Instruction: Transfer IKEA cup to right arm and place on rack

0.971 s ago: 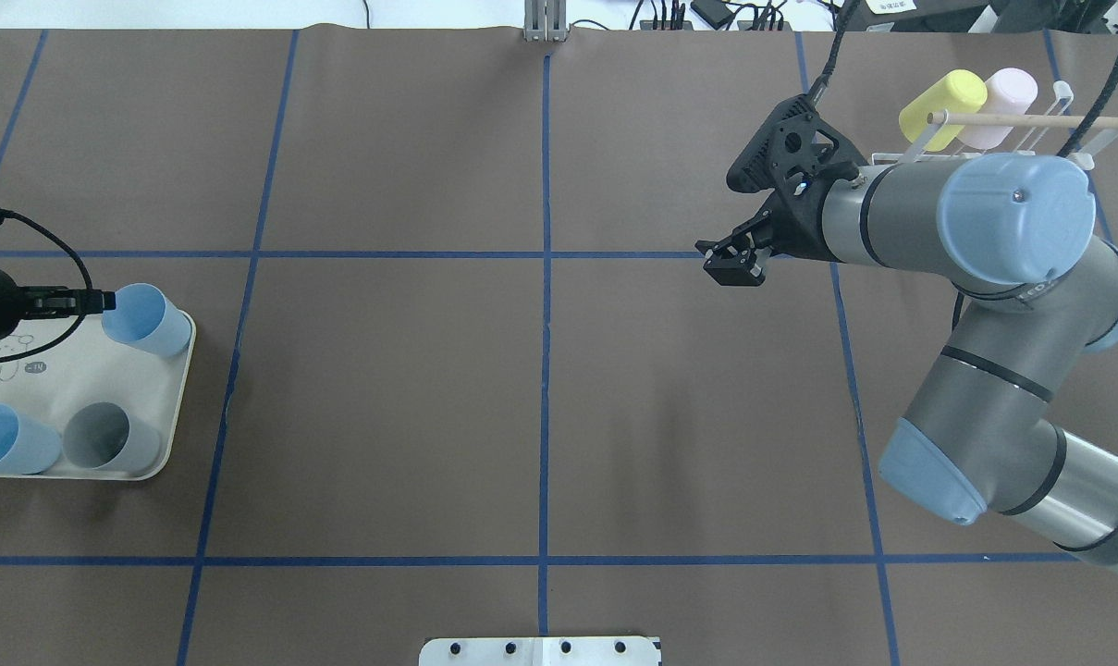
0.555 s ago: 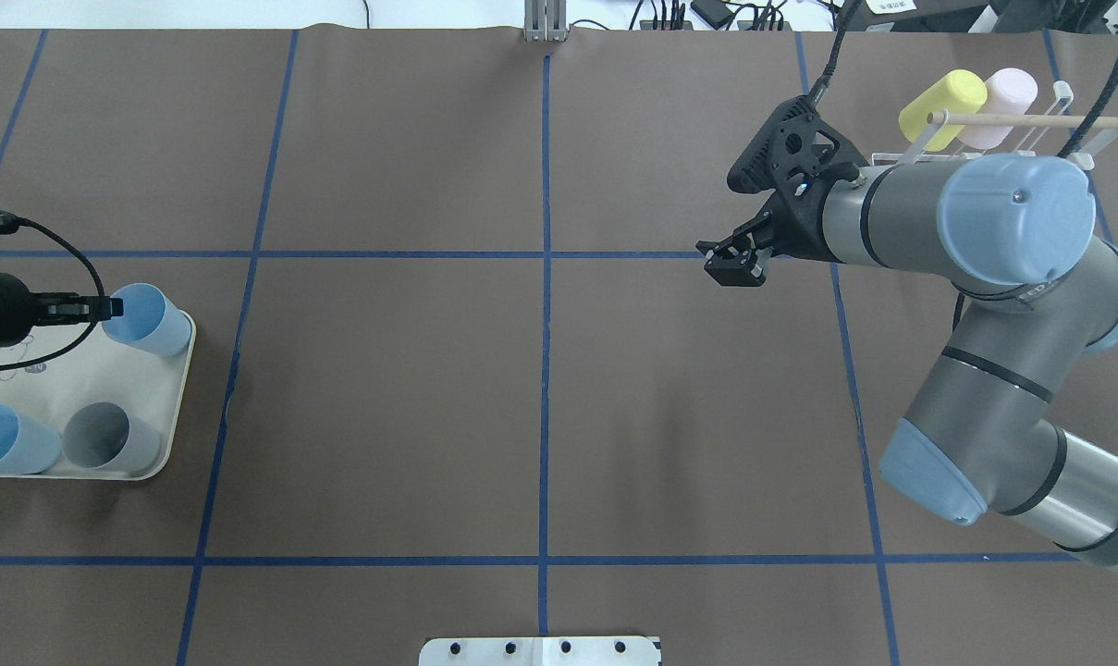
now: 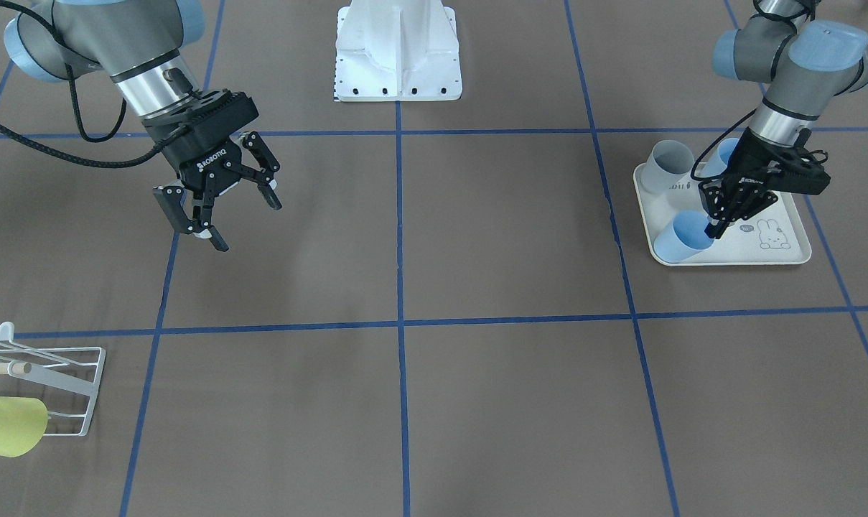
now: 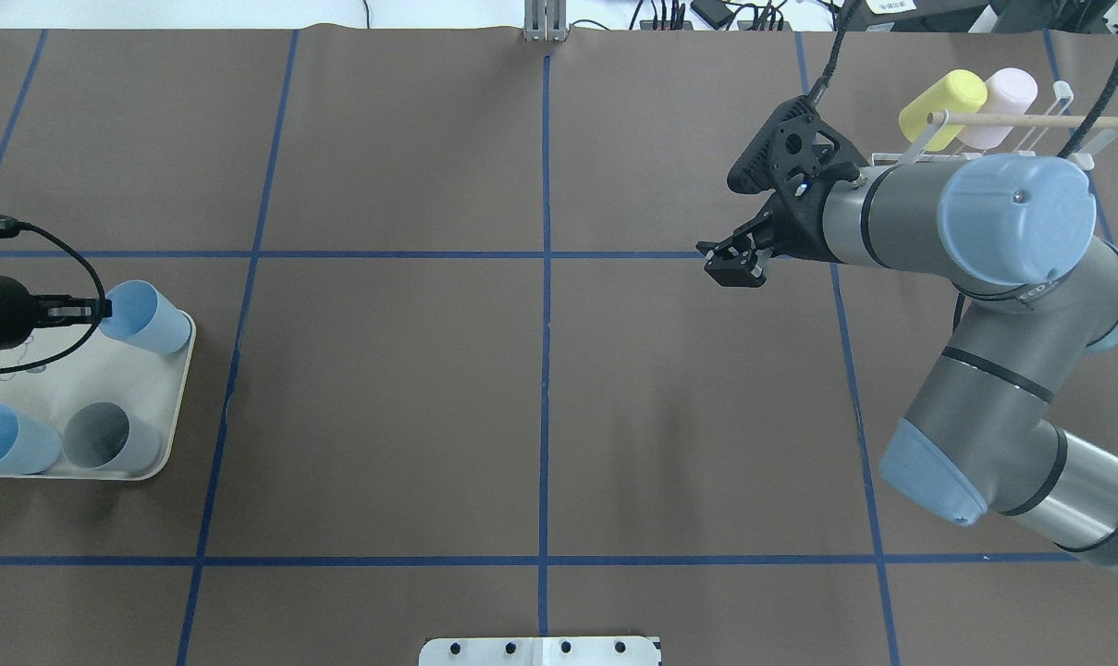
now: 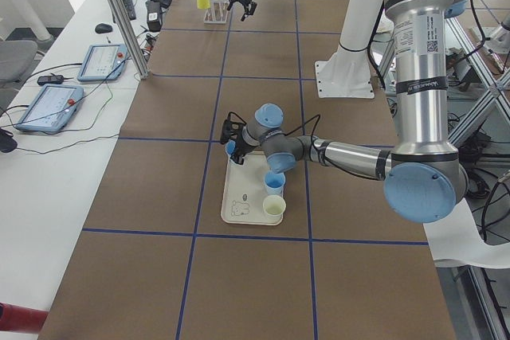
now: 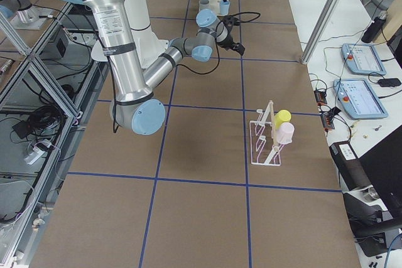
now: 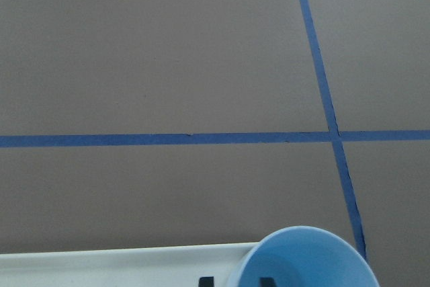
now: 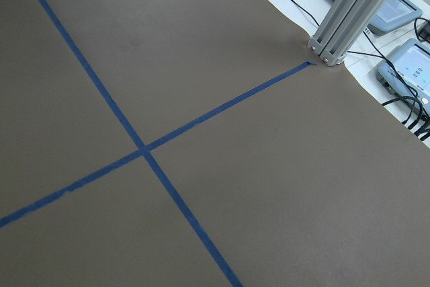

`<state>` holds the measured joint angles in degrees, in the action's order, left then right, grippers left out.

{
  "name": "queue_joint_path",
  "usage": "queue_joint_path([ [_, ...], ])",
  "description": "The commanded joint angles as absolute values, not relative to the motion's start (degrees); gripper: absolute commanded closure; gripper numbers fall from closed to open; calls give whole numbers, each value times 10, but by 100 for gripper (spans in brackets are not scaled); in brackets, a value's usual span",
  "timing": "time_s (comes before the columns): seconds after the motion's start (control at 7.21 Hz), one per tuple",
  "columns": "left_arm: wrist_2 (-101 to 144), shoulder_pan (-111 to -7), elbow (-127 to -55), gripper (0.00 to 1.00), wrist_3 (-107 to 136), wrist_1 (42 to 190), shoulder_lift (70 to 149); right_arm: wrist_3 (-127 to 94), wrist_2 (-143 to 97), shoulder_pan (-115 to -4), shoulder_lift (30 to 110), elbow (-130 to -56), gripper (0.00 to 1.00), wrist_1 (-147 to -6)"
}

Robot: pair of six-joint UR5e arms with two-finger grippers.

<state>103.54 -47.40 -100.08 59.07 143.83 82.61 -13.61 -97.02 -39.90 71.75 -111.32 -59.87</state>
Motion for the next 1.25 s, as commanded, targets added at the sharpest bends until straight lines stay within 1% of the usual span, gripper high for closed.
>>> queue_joint_path([
  [0.0,1037,-479,-1014,100,584,1438,822,-131,-970,-399,716,-1113,1,-599],
  [0.14,1039,-485,-1032,100,581,1434,815,-135,-971,-396,715,-1113,1,-599],
  [0.28,1043,-516,-1053,100,536,1434,800,-137,-971,-388,714,-1111,1,-598],
  [0.42,1074,-530,-1086,100,527,1433,787,-137,-970,-379,713,-1108,1,-597],
  [0.55,1080,-533,-1106,100,540,1428,787,-137,-969,-362,713,-1096,1,-545],
  [0.69,1080,-529,-1123,100,612,1428,797,-137,-969,-345,713,-1062,1,-454],
  [0.97,1103,-526,-1157,100,755,1432,832,-137,-962,-311,713,-998,1,-279],
  [1.11,1138,-523,-1174,100,822,1436,865,-136,-935,-275,704,-986,1,-240],
])
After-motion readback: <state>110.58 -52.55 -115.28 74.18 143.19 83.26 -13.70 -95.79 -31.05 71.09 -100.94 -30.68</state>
